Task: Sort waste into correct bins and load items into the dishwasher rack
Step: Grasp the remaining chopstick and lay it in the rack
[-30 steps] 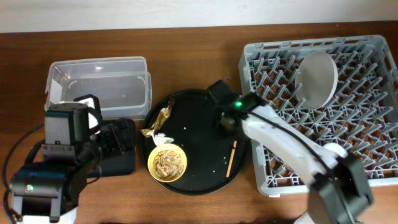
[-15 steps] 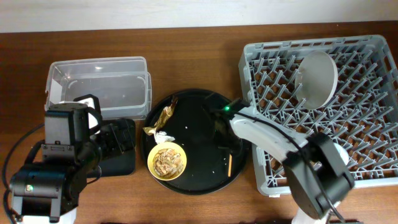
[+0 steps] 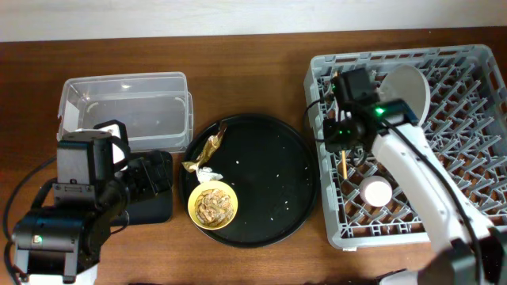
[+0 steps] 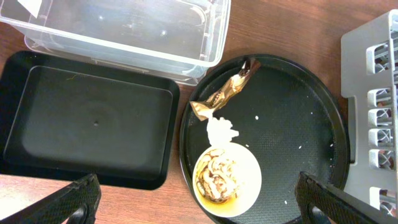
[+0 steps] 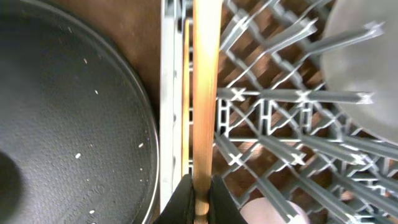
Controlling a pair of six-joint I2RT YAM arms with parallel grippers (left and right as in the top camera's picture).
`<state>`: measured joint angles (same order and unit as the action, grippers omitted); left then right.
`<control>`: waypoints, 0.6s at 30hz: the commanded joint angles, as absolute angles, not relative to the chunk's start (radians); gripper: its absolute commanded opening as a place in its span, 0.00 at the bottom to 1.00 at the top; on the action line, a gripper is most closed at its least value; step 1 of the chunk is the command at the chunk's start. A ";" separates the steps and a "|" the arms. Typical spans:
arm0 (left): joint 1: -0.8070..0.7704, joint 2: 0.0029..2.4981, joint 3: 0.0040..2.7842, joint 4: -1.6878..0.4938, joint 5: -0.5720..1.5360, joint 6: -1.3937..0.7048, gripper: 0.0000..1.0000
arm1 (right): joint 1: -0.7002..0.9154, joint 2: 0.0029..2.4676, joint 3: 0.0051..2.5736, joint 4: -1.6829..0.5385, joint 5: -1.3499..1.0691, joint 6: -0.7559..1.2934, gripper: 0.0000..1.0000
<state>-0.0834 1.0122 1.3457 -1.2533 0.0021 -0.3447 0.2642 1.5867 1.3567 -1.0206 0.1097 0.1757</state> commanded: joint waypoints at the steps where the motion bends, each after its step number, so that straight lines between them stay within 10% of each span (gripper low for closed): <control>1: -0.079 1.008 1.354 -1.255 -0.008 -0.350 1.00 | 0.260 1.663 1.356 -1.041 0.057 0.161 0.05; 3: -0.079 1.008 1.354 -1.255 -0.008 -0.350 1.00 | 0.260 1.614 1.362 -1.057 0.052 0.161 0.59; 8: -0.079 1.008 1.354 -1.255 -0.008 -0.350 1.00 | 0.260 1.207 1.375 -1.125 -0.061 0.161 0.76; 10: -0.079 1.008 1.354 -1.255 -0.008 -0.350 1.00 | 0.260 1.061 1.375 -1.177 -0.072 0.161 0.98; 18: -0.079 1.008 1.354 -1.255 -0.008 -0.350 1.00 | 0.260 0.928 1.375 -1.295 0.032 0.161 0.98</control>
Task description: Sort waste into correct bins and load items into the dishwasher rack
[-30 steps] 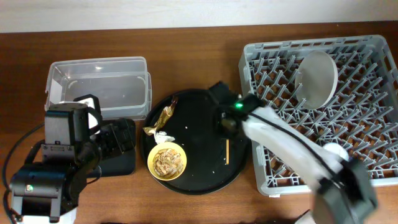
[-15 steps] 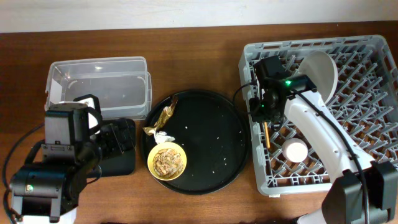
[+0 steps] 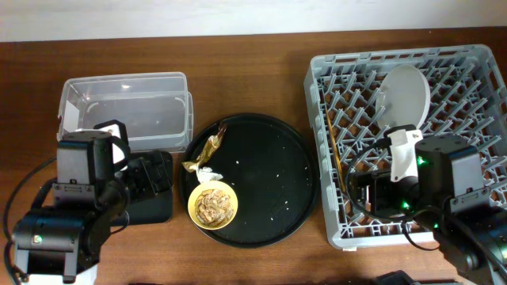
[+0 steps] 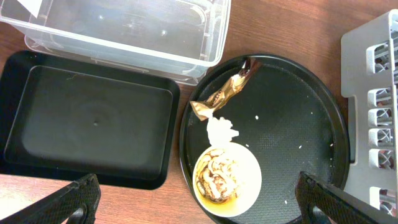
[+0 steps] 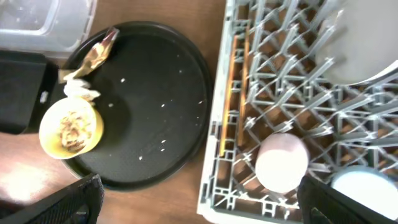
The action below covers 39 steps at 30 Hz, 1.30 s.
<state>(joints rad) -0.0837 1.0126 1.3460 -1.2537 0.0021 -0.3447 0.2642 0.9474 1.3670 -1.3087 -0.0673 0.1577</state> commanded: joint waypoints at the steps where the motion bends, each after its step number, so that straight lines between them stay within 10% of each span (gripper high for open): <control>1: -0.079 1.008 1.354 -1.255 -0.008 -0.350 1.00 | 0.260 0.912 1.375 -1.289 0.076 0.161 0.98; 15: -0.079 1.008 1.354 -1.255 -0.008 -0.350 1.00 | 0.043 0.090 0.419 -0.679 -0.056 0.060 0.98; 24: -0.079 1.008 1.354 -1.255 -0.008 -0.350 1.00 | 0.044 0.003 0.010 -0.064 -0.080 0.060 0.98; 39: -0.079 1.008 1.354 -1.255 -0.008 -0.350 1.00 | 0.044 0.003 0.006 -0.068 -0.079 0.060 0.98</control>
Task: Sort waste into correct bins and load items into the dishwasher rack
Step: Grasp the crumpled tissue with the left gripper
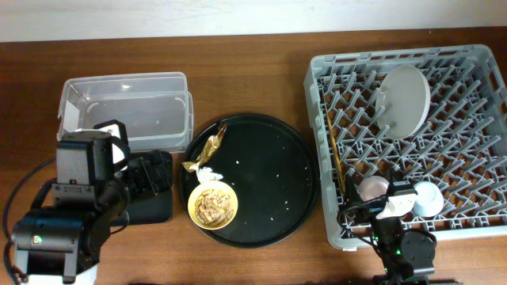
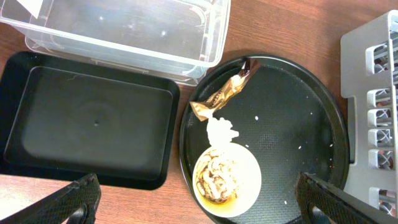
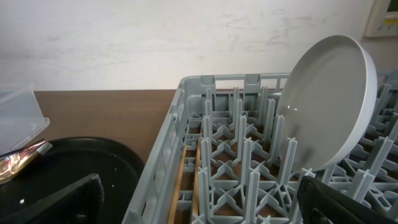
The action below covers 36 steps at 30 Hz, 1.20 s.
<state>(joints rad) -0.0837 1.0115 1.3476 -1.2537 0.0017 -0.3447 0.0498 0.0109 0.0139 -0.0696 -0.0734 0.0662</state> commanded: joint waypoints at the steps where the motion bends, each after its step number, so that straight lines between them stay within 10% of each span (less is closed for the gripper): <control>1: -0.079 1.008 1.354 -1.255 -0.008 -0.350 1.00 | 0.044 0.003 0.006 -0.068 -0.079 0.060 0.98; 11: -0.139 1.076 1.319 -1.194 0.168 -0.368 0.99 | 0.044 0.003 0.006 -0.068 -0.079 0.060 0.98; 13: -0.306 1.243 1.271 -1.193 0.108 -0.374 0.73 | 0.044 0.003 0.006 -0.068 -0.079 0.060 0.98; 26: -0.460 1.990 1.265 -0.867 -0.206 -0.591 0.55 | 0.044 0.003 0.006 -0.068 -0.079 0.060 0.98; 28: -0.460 1.989 1.295 -0.879 -0.187 -0.590 0.48 | 0.044 0.003 0.006 -0.068 -0.079 0.060 0.98; 32: -0.460 1.960 1.469 -1.015 -0.117 -0.590 0.01 | 0.044 0.003 0.006 -0.068 -0.079 0.060 0.98; 35: -0.460 1.950 1.588 -1.132 -0.127 -0.580 0.02 | 0.044 0.003 0.006 -0.068 -0.079 0.060 0.98; 36: -0.460 1.950 1.596 -1.230 -0.143 -0.648 0.40 | 0.044 0.003 0.006 -0.068 -0.079 0.060 0.98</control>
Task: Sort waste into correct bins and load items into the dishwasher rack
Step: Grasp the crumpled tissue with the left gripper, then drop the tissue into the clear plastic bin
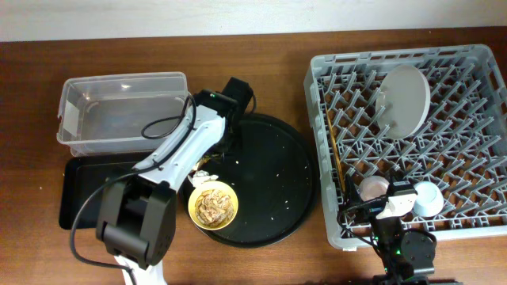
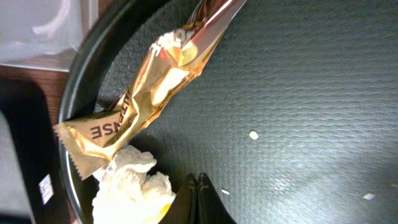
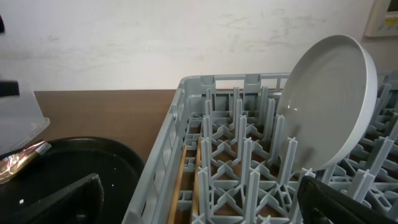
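A gold wrapper (image 2: 149,93) and a crumpled white napkin (image 2: 130,183) lie at the left side of the round black tray (image 1: 273,186). A yellow bowl of food scraps (image 1: 212,204) sits on the tray's near left. My left gripper (image 2: 198,186) is shut with nothing in it, low over the tray, just right of the napkin and below the wrapper. In the overhead view the left gripper (image 1: 215,158) covers part of the wrapper. My right gripper (image 3: 199,202) is open at the near edge of the grey rack (image 1: 475,54).
The rack holds a white plate (image 1: 404,91), a wooden stick (image 1: 333,150) along its left side, and two cups (image 1: 374,188) near the front. A clear bin (image 1: 119,111) and a black bin (image 1: 79,194) stand left of the tray.
My left arm was parked over the black bin with its gripper wide open. Now it reaches over the tray with the gripper shut beside the napkin and wrapper. The right arm is unchanged.
First my right gripper was shut on the wooden stick at the rack's left edge. Then it was open above the rack with the stick lying in it, and after that parked at the rack's near edge. The left arm stayed parked until it came to the tray now.
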Controlling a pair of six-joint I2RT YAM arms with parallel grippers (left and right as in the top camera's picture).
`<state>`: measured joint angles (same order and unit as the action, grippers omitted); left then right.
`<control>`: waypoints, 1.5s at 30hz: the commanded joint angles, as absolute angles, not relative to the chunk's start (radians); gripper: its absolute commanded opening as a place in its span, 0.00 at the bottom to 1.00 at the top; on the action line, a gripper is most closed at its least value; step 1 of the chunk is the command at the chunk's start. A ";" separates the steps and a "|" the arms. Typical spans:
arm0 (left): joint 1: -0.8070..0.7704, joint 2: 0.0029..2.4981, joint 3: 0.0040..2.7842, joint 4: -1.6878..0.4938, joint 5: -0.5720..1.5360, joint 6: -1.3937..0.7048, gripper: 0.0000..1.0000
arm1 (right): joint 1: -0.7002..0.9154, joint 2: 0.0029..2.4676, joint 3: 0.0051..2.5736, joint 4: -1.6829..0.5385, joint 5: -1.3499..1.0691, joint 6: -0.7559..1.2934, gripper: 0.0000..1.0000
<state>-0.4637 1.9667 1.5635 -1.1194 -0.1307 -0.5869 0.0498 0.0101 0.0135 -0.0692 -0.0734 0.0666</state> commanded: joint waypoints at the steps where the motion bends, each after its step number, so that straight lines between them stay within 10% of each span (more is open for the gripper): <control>1: -0.460 1.950 1.592 -1.271 -0.168 -0.689 0.48 | 0.044 0.003 0.006 -0.068 -0.079 0.060 0.98; 8: -0.422 1.953 1.302 -1.106 -0.224 -0.811 0.55 | 0.044 0.003 0.006 -0.069 -0.079 0.060 0.98; 14: -0.405 1.951 1.403 -1.088 -0.114 -0.700 0.00 | 0.044 0.003 0.006 -0.069 -0.079 0.060 0.98; 24: -0.290 1.947 1.890 -1.276 -0.235 -0.555 0.01 | 0.044 0.003 0.006 -0.070 -0.079 0.060 0.98; 28: -0.095 1.948 1.890 -1.110 -0.262 -0.554 0.10 | 0.044 0.003 0.006 -0.070 -0.079 0.060 0.98; 29: -0.056 1.948 1.890 -1.048 -0.174 -0.460 0.39 | 0.044 0.003 0.006 -0.070 -0.079 0.060 0.98; 30: -0.039 1.948 1.905 -1.034 -0.068 -0.345 0.98 | 0.044 0.003 0.006 -0.070 -0.079 0.060 0.98; 33: -0.067 1.941 2.001 -1.171 -0.040 -0.280 0.97 | 0.044 0.003 0.006 -0.070 -0.079 0.060 0.98; 38: -0.289 1.932 1.963 -1.298 -0.198 -0.221 0.68 | 0.044 0.003 0.006 -0.070 -0.079 0.060 0.98; 45: -0.445 1.932 1.417 -0.926 -0.263 -0.124 0.64 | 0.044 0.003 0.006 -0.070 -0.079 0.060 0.98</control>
